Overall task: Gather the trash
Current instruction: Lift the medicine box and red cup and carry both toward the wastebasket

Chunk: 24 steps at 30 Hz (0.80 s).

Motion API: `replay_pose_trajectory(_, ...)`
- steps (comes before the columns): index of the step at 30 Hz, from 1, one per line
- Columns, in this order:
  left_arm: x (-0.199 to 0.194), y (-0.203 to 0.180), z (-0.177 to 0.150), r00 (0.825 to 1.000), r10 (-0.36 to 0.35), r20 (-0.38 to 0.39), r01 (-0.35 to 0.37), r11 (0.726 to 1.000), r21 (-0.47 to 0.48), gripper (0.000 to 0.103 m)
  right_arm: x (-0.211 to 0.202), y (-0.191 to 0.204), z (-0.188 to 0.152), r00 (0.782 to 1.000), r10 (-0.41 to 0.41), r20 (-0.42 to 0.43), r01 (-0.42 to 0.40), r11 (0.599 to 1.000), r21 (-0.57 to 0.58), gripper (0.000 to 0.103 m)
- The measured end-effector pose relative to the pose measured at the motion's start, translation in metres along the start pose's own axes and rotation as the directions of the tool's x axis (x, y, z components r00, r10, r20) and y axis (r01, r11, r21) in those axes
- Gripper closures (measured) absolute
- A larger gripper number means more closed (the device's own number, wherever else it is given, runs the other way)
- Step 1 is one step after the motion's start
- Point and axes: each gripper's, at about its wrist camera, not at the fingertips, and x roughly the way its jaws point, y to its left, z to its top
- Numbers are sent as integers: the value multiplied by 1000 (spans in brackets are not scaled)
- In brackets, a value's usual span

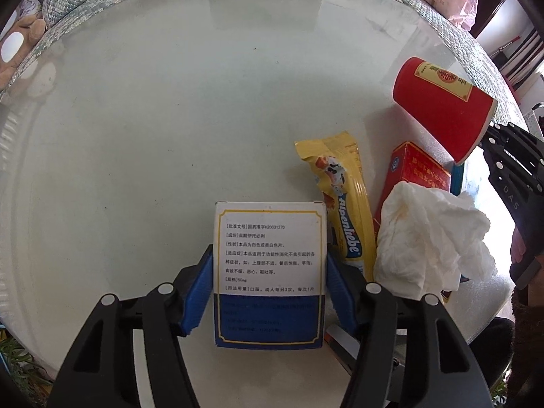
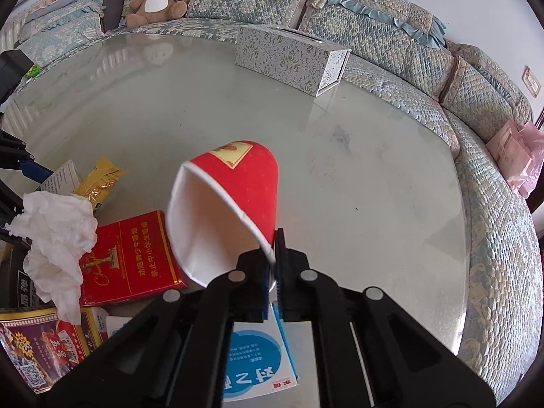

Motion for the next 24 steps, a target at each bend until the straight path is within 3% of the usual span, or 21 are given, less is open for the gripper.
replay_pose_trajectory(11, -41, 8, -8, 997, 20, 77, -18, 999, -31, 43, -42, 4, 8, 998, -45, 37, 45, 999, -3, 98)
replay_pose_trajectory(24, -123, -15, -63, 983, 46, 176, -48, 999, 9, 43, -120, 15, -6, 996, -89, 28, 89, 996, -4, 98)
